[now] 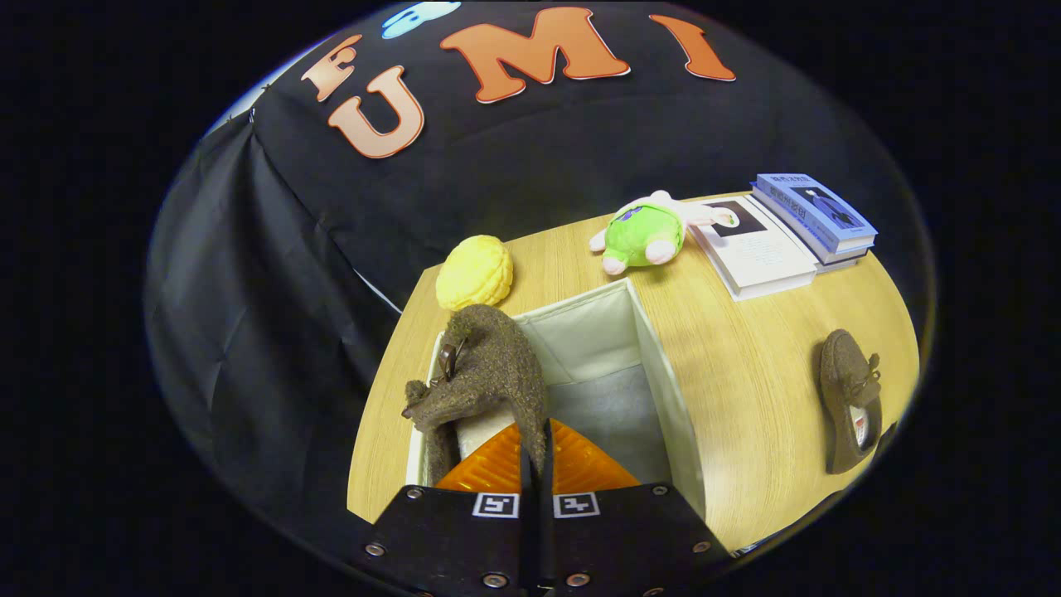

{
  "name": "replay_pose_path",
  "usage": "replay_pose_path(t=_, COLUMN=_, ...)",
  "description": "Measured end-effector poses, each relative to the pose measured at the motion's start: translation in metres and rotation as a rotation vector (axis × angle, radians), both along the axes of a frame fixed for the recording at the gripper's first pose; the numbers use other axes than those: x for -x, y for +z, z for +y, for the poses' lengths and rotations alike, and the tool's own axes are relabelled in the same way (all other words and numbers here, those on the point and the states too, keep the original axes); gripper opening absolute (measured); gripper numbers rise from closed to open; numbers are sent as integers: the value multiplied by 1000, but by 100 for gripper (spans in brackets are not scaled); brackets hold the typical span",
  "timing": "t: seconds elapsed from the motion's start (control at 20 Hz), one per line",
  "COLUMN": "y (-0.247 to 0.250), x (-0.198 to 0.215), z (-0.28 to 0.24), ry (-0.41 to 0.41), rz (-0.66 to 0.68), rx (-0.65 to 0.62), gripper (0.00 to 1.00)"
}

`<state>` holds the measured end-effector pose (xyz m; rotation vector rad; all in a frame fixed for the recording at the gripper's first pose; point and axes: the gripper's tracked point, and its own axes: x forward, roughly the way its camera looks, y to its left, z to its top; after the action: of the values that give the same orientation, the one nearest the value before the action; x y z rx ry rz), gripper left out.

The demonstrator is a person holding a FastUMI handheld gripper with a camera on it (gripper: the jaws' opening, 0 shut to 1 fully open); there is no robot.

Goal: Open the storage box then place both shoes into the box .Put the left shoe in first, then the right shoe, with the right side of both shoes facing outward in a uniform manner.

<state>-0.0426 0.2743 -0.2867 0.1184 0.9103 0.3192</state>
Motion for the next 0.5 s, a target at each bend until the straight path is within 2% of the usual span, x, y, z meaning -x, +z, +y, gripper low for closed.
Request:
replay_pose_path(t=0.35, y=-20, x=13, z=18, ry=35, rz=51, rx=14, gripper=5)
replay_pose_path(t=0.4, y=-21, x=19, z=21, ry=32, rz=73, rx=-3, gripper=7)
replay_pose_path(t=0.5, y=-22, x=18, z=15, ry=21, rz=84, rx=16, gripper=21)
